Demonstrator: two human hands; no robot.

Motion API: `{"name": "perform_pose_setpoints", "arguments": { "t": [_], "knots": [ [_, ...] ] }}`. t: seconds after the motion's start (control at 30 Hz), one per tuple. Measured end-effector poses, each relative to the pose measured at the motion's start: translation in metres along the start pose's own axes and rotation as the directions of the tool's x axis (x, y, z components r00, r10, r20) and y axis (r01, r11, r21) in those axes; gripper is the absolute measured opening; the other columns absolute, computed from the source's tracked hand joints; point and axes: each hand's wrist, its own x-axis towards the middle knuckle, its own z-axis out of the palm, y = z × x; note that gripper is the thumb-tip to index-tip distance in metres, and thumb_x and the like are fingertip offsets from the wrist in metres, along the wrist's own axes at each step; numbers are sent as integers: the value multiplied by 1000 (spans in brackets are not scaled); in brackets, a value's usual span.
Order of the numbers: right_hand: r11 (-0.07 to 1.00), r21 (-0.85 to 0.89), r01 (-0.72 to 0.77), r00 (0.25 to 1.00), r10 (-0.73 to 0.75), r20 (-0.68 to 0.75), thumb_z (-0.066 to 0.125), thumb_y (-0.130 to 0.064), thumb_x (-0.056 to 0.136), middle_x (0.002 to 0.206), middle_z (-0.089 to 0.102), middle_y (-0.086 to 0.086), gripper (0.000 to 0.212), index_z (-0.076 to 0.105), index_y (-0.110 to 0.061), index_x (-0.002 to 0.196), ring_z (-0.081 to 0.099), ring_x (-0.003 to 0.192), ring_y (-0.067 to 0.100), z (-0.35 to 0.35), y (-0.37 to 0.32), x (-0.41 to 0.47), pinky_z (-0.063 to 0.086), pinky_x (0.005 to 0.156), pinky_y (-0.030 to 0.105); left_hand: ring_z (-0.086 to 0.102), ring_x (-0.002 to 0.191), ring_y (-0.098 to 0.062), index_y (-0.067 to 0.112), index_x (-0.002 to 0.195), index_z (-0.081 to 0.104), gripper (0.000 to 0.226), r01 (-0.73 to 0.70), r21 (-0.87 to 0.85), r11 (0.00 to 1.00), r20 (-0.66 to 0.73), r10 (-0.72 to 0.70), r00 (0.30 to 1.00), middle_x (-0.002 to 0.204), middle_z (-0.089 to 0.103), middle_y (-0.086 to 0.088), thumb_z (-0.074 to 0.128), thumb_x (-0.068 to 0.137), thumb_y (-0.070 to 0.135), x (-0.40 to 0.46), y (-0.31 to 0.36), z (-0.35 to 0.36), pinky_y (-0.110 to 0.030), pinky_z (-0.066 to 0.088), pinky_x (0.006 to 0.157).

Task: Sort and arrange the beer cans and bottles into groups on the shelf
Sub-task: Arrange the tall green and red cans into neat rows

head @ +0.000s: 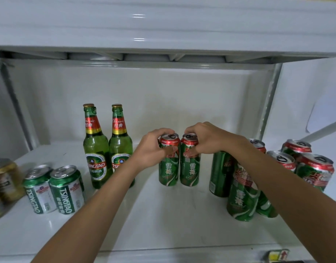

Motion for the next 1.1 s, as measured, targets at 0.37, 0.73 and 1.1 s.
{"name": "perform_pose_setpoints", "arguments": {
  "t": [0.37,0.73,1.1],
  "knots": [
    [998,-41,-51,995,54,80,88,-43,76,135,57,6,82,49,-20,144,55,109,20,-5,3,11,46,85,31,68,105,-13,17,132,62,43,7,-91,996,49,-3,999,124,67,-1,75,92,7,8,-12,8,-28,59,90],
    [998,33,-56,989,51,141,74,-55,87,163,39,0,92,23,-34,160,45,143,22,-27,9,-13,40,117,44,67,106,-16,20,133,57,45,18,-48,999,51,-15,999,132,59,-7,73,92,9,0,-7,7,-30,57,92],
    [973,-51,-224,952,229,203,64,-25,100,144,57,-9,41,59,-30,140,50,135,13,-101,95,-95,38,106,28,58,119,-15,27,133,65,36,-523,387,759,309,428,849,129,66,4,61,98,30,15,89,58,-45,44,108]
  ]
}}
